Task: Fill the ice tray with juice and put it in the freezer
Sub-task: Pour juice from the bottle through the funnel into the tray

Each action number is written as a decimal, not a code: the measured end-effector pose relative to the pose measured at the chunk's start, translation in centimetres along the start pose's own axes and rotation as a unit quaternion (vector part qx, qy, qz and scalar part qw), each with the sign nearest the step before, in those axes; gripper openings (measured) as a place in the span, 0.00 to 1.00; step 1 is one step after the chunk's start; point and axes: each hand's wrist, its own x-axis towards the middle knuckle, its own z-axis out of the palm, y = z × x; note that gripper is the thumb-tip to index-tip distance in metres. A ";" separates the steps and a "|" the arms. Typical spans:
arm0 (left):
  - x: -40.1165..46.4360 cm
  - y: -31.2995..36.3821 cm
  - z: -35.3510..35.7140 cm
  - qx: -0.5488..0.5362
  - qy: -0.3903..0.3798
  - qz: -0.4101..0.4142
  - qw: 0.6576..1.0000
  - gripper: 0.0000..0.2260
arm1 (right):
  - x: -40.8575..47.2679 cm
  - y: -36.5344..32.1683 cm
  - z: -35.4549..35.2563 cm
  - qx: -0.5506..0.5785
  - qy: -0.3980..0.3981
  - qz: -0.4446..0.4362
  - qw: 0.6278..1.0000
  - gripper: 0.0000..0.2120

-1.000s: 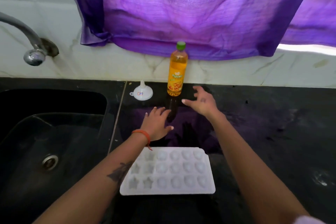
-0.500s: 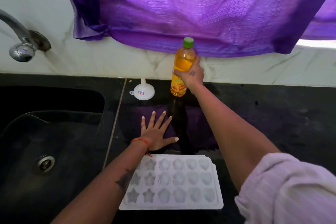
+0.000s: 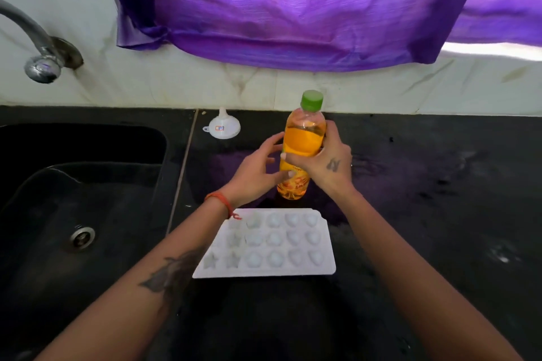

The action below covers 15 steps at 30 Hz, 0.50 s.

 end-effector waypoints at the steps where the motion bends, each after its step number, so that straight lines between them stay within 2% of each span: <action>1: -0.3 0.3 0.4 -0.007 -0.004 0.006 1.000 0.34 | -0.7 0.0 -0.1 -0.001 0.003 0.001 1.000 0.38; 6: -1.3 1.1 1.7 0.002 0.005 0.002 1.000 0.32 | -2.9 0.1 0.1 -0.008 0.002 0.023 1.000 0.40; 12: -1.5 2.5 1.6 0.003 -0.004 0.008 1.000 0.34 | -2.0 -1.6 -3.6 0.005 -0.181 0.074 0.981 0.45; 13: -1.5 2.9 1.5 -0.003 0.010 0.012 1.000 0.36 | -1.6 -2.3 -4.7 0.006 -0.180 0.069 0.981 0.45; 15: -1.1 3.6 1.2 -0.004 0.038 0.011 0.999 0.39 | -0.6 -4.4 -6.6 -0.027 -0.123 0.031 0.992 0.39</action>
